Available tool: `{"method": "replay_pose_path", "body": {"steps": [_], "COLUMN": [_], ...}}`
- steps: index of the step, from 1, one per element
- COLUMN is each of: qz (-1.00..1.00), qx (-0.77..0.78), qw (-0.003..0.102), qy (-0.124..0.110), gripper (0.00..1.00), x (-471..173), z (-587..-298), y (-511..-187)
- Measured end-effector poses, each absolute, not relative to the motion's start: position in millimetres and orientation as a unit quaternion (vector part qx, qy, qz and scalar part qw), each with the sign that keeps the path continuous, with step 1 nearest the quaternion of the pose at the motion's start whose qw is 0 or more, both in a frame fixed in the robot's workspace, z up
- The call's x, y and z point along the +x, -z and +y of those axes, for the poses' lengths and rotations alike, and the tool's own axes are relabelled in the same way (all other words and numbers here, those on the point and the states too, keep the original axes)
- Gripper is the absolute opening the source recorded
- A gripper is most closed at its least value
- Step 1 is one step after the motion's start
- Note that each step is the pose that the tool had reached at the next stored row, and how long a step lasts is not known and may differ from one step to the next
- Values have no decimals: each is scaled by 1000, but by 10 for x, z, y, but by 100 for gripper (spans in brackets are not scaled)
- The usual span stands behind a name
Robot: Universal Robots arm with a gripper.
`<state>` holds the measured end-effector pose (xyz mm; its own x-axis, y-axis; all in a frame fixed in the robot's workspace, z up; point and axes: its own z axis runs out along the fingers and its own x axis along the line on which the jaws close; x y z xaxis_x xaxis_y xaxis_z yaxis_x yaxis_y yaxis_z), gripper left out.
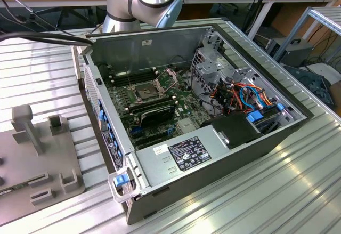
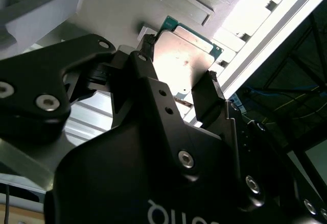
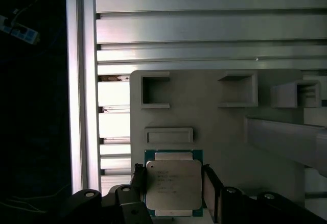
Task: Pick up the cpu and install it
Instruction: 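Pick up the cpu and move it towards the insertion slot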
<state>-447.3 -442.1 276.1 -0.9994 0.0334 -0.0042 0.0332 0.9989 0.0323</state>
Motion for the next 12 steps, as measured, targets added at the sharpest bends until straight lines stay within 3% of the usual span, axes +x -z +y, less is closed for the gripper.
{"method": "replay_pose_path", "body": {"steps": [12], "qz": [1000], "qx": [17], "qw": [2], "qy": [-16], "gripper": [55], "x": [-4472], "z": [-4421], "y": [-2942]}}
